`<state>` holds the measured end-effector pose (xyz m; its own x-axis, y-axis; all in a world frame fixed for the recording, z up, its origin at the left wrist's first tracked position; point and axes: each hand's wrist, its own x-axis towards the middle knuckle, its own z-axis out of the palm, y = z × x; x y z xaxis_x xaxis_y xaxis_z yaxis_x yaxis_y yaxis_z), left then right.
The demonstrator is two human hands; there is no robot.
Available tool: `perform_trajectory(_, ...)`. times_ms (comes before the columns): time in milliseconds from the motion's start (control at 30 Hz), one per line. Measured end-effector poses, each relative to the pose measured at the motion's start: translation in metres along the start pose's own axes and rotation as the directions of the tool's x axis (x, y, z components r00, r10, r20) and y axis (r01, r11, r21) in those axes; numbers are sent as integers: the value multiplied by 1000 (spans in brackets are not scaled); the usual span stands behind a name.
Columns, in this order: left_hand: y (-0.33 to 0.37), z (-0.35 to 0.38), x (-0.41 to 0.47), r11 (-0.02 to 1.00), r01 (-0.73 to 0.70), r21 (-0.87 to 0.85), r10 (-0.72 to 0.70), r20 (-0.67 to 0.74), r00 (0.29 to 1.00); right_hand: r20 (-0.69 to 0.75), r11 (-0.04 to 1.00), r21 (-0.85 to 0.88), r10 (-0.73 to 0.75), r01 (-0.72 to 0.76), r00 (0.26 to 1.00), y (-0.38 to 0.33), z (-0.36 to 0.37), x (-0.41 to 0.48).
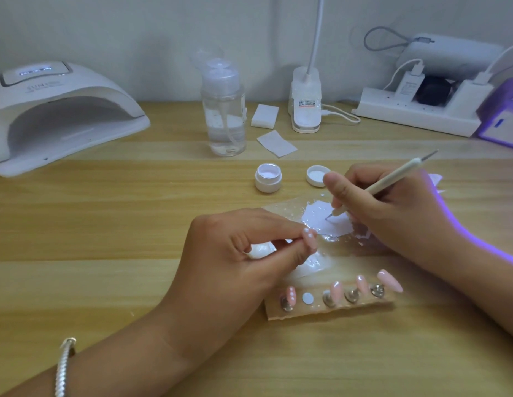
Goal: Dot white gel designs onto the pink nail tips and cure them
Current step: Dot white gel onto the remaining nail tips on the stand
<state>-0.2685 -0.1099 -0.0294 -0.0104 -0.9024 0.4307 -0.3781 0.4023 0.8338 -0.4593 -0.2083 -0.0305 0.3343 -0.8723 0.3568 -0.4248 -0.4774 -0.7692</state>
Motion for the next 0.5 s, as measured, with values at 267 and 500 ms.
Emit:
perform_trajectory(267, 3, 1, 0, 997, 40, -67, -41, -3, 999, -8, 999, 20, 37, -36, 999, 2, 1, 0)
perform_trajectory(500, 5, 2, 0, 992, 54, -111, -55, -5, 998, -19, 996, 44, 78, -77, 997, 2, -1, 1)
